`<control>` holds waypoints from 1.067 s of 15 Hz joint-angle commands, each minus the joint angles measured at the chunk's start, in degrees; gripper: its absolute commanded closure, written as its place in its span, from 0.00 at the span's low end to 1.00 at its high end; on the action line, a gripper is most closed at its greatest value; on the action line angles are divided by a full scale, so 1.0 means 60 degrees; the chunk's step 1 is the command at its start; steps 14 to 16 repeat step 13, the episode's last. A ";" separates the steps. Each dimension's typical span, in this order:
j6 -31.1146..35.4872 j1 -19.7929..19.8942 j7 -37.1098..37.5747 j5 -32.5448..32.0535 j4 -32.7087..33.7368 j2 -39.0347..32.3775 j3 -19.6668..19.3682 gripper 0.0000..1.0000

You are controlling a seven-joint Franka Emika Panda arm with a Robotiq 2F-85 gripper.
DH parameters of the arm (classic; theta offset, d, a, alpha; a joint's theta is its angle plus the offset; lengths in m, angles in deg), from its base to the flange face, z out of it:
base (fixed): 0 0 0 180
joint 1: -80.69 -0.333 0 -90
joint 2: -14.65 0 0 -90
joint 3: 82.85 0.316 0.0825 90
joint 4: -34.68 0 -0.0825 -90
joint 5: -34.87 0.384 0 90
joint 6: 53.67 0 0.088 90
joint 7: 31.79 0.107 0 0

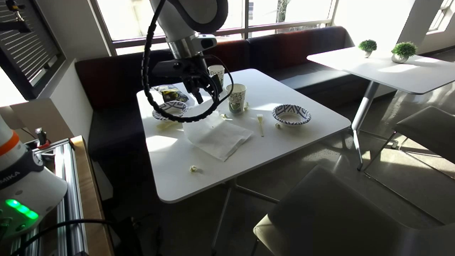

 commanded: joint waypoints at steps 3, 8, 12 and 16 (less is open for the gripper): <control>0.1937 -0.0376 0.0062 -0.0180 -0.0250 0.1718 -0.0726 0.00; 0.2204 -0.1784 -0.0016 -0.0291 -0.0293 0.2224 -0.2820 0.00; 0.2132 -0.1275 0.0072 -0.0292 0.0051 0.2185 -0.2391 0.00; 0.2131 -0.1213 0.0072 -0.0292 0.0047 0.2180 -0.2300 0.00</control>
